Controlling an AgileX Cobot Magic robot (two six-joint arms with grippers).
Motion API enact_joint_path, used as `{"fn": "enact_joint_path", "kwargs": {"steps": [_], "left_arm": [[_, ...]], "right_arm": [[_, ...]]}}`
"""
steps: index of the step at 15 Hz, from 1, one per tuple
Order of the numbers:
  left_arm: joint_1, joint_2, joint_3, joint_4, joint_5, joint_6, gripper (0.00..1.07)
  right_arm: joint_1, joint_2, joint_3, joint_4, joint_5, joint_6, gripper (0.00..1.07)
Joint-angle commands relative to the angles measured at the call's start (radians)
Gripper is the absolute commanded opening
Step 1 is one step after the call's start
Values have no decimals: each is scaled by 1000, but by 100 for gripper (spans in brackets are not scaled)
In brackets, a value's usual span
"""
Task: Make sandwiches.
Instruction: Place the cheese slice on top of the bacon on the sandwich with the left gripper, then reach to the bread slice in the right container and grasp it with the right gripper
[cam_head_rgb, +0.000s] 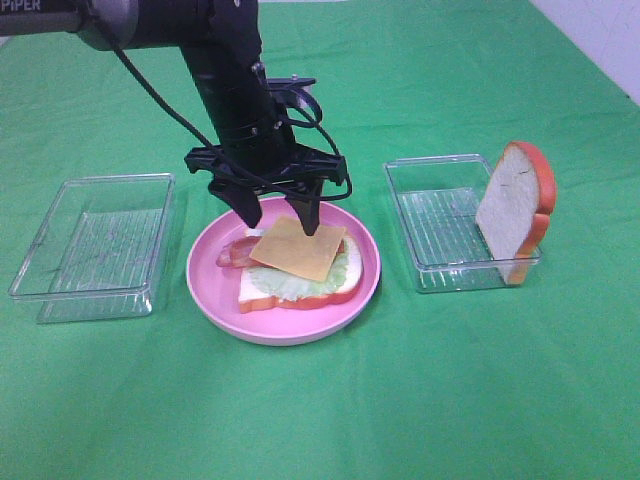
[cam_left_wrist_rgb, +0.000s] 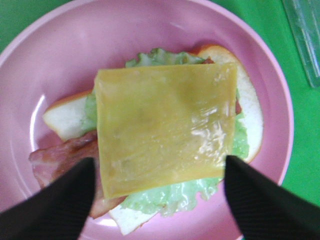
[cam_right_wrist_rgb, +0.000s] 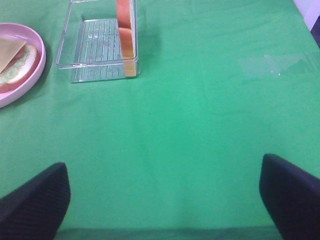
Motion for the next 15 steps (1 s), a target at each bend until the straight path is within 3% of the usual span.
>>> {"fn": "enact_joint_path", "kwargs": {"steps": [1,3,6,9,10,11,15], "left_arm": [[-4,-3,-40,28,85,6,101],[-4,-3,-116,29,166,39,101],[15,-7,-224,63,226,29,101],[85,-59,-225,140,226,27,101],[127,-85,-217,172,226,27,101],[220,-123,-192,188,226,27,101],[495,-245,-52,180,226,77,100]], "right_arm": [[-1,-24,3,-2,-5,-2,99],[-1,-24,3,-2,-5,-2,99],[-1,-24,3,-2,-5,-2,99],[-1,-24,3,-2,-5,-2,99],[-1,-24,3,-2,-5,-2,99],[-1,-24,3,-2,-5,-2,99],[-1,-24,3,-2,-5,-2,99]]}}
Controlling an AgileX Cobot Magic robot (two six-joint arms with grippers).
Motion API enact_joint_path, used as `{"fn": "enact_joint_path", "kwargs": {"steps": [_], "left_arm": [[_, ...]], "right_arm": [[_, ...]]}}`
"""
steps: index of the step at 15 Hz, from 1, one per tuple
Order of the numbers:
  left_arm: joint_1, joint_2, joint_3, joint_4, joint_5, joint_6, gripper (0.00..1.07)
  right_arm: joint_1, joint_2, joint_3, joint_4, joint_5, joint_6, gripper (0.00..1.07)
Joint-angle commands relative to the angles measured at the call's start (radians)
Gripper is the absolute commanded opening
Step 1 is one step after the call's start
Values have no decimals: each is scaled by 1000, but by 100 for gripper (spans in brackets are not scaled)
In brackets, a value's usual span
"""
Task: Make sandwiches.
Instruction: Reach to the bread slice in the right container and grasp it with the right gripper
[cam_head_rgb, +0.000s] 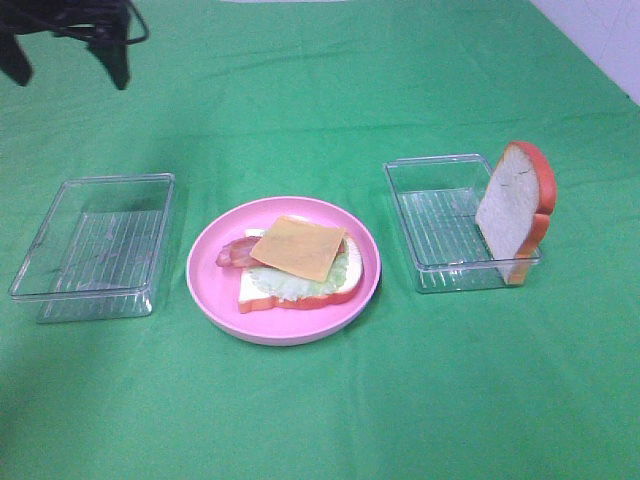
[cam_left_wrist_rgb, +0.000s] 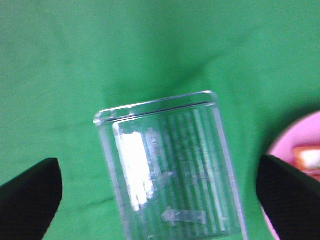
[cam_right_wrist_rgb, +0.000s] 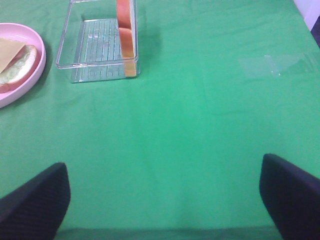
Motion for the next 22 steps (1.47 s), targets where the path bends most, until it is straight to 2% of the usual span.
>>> {"fn": "enact_joint_path", "kwargs": {"steps": [1,3,5,10,11,14,17,20,21,22], "left_arm": [[144,-65,86,-16,110,30,100],[194,-126,184,-30,109,67,100],[192,-189,277,-33,102,85,100],[189,-621,728,-64,-68,122,100],[189,-826,866,-71,-71,131,100],[189,-1120,998,-94,-60,172,100],[189,-1346,1072,-120,-31,213,100],[189,-1548,1143,-137,-36,212,100],[189,-1655,1214,-138,-47,209,100],[183,-1692,1259,-138,-57,202,100]], "right_arm": [[-1,-24,3,-2,-5,-2,99],[-1,-24,3,-2,-5,-2,99],[-1,-24,3,-2,-5,-2,99],[-1,-24,3,-2,-5,-2,99],[-1,-24,3,-2,-5,-2,99],[-1,-24,3,-2,-5,-2,99],[-1,-24,3,-2,-5,-2,99],[-1,-24,3,-2,-5,-2,99],[-1,-24,3,-2,-5,-2,99],[-1,-24,3,-2,-5,-2,99]]}}
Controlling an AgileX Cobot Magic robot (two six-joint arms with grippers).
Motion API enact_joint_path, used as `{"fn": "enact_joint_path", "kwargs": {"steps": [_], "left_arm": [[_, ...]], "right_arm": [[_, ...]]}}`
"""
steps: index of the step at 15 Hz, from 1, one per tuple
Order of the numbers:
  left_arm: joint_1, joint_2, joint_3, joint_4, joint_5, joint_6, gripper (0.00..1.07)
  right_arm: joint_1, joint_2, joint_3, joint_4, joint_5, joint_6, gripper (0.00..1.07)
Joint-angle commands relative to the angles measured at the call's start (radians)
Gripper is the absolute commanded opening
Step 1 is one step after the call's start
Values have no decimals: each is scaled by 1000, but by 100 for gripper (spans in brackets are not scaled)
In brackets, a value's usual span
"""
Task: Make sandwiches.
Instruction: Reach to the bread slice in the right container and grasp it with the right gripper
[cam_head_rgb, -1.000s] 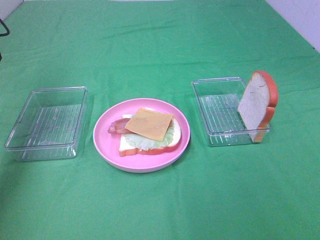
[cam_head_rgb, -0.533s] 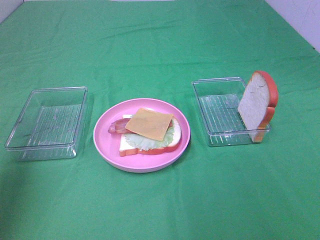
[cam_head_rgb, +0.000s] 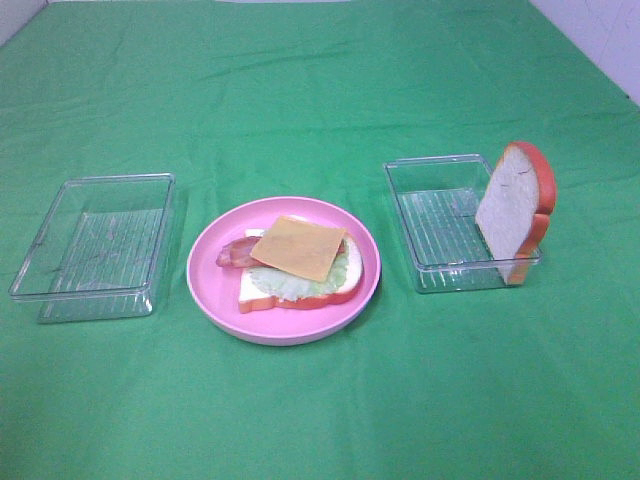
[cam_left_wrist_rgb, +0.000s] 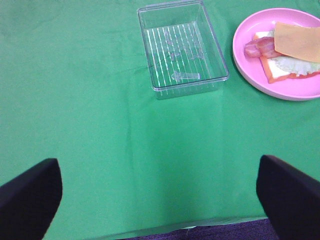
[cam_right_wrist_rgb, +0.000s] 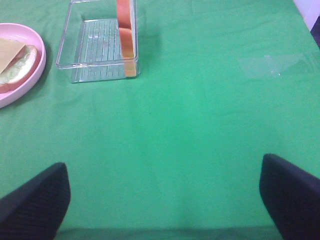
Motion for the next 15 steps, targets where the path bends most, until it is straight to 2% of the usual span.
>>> {"fn": "enact_joint_path", "kwargs": {"steps": [1,4,8,10,11,12,15], "left_arm": [[-31,-90,96,-12,-31,-10,100],[-62,-240,184,11,-28,-9,100],[-62,-463,231,58,-3,-13,100],[-55,-452,229,60,-4,-22,100],[-55,-455,231,60,-13,-72,100],[-55,-455,231,71,-18,-99,100],[-55,-453,268,82,-96,-101,100]], "right_arm": [[-1,-24,3,-2,-5,-2,99],[-1,-24,3,-2,-5,-2,99],[-1,-24,3,-2,-5,-2,99],[-1,-23,3,-2,-5,-1,99],[-1,-22,3,-1,-5,-1,99],[-1,-22,3,-1,-5,-1,99],[-1,-21,3,-1,-5,-1,99]]}}
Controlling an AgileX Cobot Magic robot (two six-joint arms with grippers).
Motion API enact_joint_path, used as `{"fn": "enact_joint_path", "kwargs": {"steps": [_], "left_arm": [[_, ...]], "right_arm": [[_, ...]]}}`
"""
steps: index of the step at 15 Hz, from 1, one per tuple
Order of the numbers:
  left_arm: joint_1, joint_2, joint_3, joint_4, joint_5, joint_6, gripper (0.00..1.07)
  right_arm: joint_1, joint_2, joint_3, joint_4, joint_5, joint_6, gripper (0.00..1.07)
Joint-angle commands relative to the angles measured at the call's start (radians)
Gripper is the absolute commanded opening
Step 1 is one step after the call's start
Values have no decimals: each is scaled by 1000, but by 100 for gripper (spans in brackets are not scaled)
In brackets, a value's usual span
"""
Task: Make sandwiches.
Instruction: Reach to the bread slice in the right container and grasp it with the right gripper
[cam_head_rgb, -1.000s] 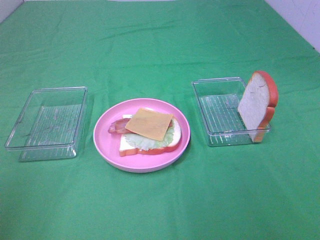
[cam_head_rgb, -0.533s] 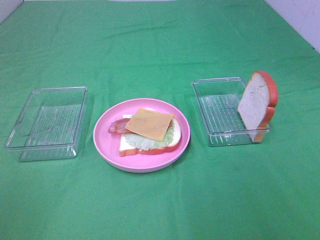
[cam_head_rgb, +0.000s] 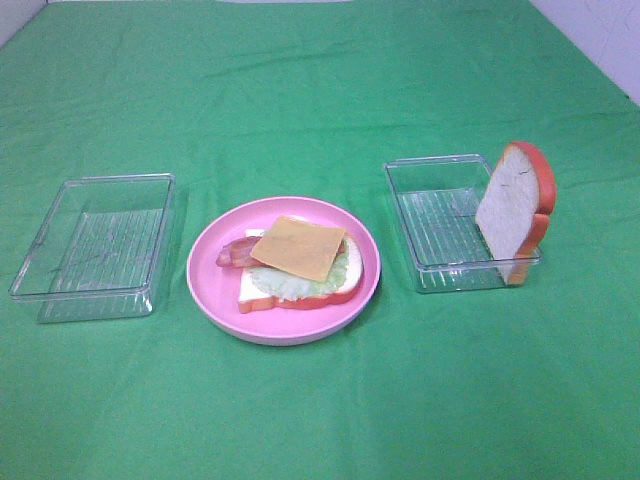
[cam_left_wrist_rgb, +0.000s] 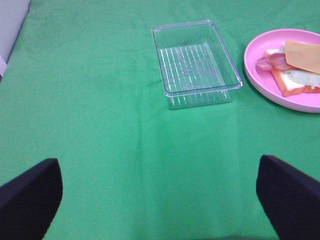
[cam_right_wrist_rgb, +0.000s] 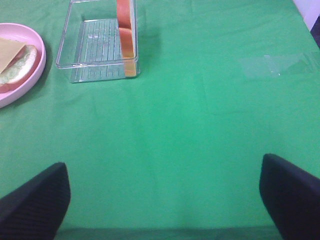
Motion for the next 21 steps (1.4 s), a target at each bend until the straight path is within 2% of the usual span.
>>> {"fn": "enact_joint_path", "kwargs": {"steps": [1,21], "left_arm": [[2,-16,16,-17,-48,-13,100],[2,-12,16,-21,-49,-13,100]], "right_arm": [[-1,-19,3,-1,-5,-1,99],[-1,-19,3,-1,-5,-1,99]]}}
